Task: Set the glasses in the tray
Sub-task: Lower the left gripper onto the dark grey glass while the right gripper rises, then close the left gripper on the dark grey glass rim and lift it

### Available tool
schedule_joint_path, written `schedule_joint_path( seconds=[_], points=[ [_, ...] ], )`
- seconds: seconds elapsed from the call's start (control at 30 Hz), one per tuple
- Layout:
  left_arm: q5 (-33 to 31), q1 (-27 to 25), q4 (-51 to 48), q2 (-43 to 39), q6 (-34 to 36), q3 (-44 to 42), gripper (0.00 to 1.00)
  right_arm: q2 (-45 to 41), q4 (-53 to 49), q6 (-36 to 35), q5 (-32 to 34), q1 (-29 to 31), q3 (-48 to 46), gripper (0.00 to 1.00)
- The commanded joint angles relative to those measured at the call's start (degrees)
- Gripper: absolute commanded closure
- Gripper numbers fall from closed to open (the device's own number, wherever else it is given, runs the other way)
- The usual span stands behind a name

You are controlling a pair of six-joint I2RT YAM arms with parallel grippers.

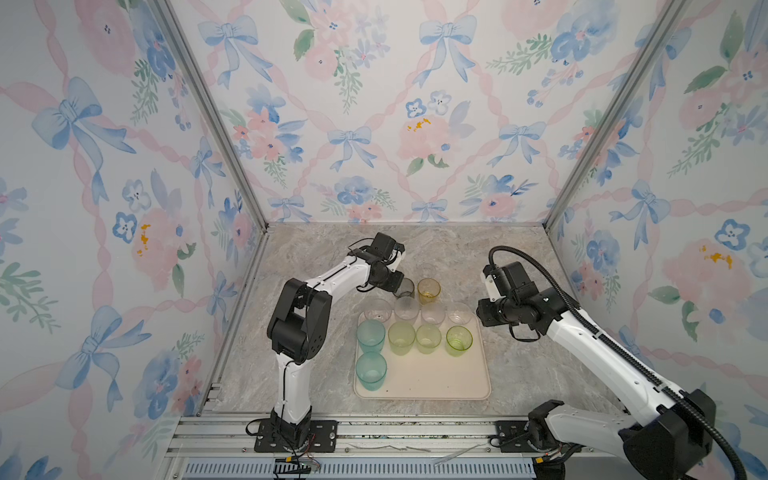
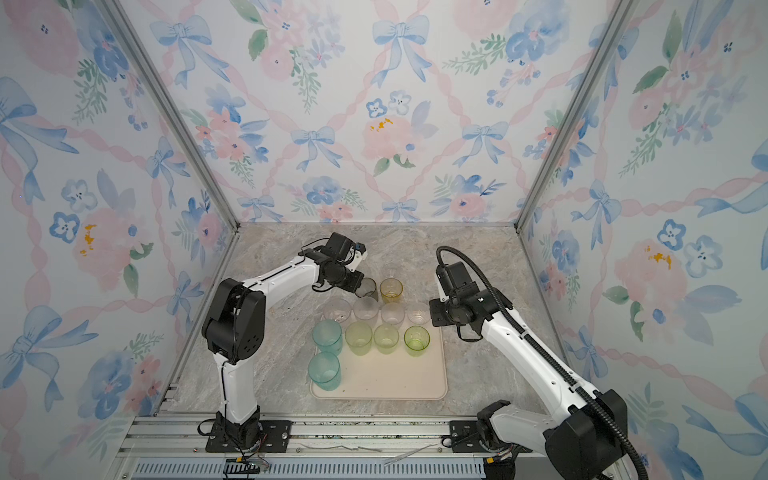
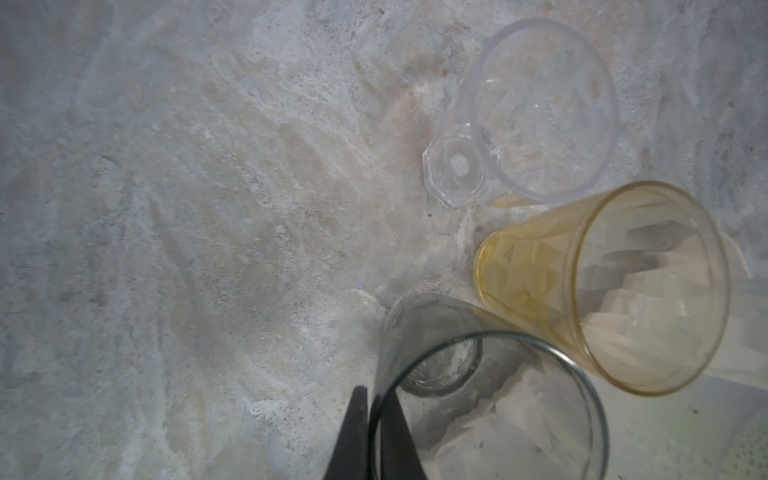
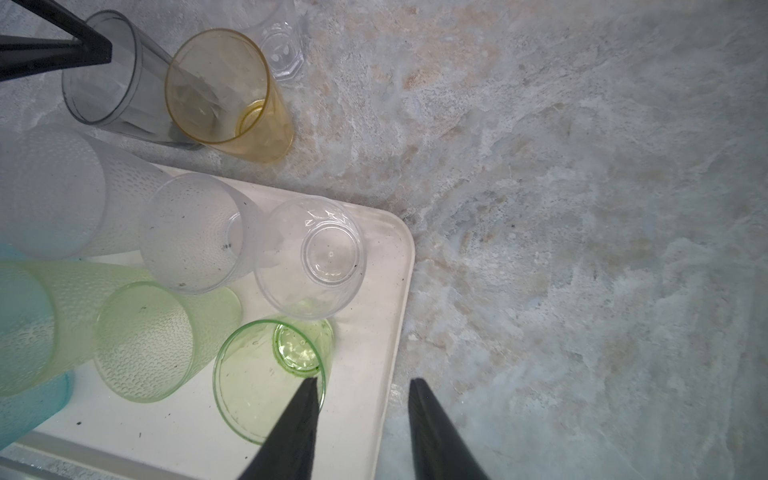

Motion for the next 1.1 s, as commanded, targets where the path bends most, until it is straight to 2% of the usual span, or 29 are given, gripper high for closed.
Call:
schedule_joint_path(
  seconds=[0.0, 0.5, 0.7, 0.83, 0.93, 1.07],
  points=[
    [-1.2, -0.3, -0.9, 0.3, 0.4, 1.2, 0.95, -0.2, 0.1, -0.3, -0.7, -0.6, -0.5, 0.6],
    [-11.1, 0.3, -0.7, -10.3, 1.9, 2.6, 0.97, 0.0, 1.2, 0.4, -1.4, -0.3, -0.6, 0.6],
    [-10.9, -0.2, -0.7, -18.0, 3.2, 1.6, 0.97, -1.0, 1.2, 0.5, -0.8, -0.1, -0.5, 0.6],
    [-11.6, -2.7, -0.8, -25.2, 4.9, -1.7, 0.96, -2.1, 1.8, 0.8, -0.2, -0.2, -0.7, 0.6],
    [-9.1, -5.6, -2.2, -30.6, 6.3, -4.3, 0.94, -2.8, 3.1, 1.4, 0.3, -0.2, -1.3, 0.6],
    [-7.2, -12.0, -6.8, -36.7, 8.1, -6.9, 0.94, -3.7, 4.8, 2.7, 0.1, -0.4, -2.1, 0.6]
  ],
)
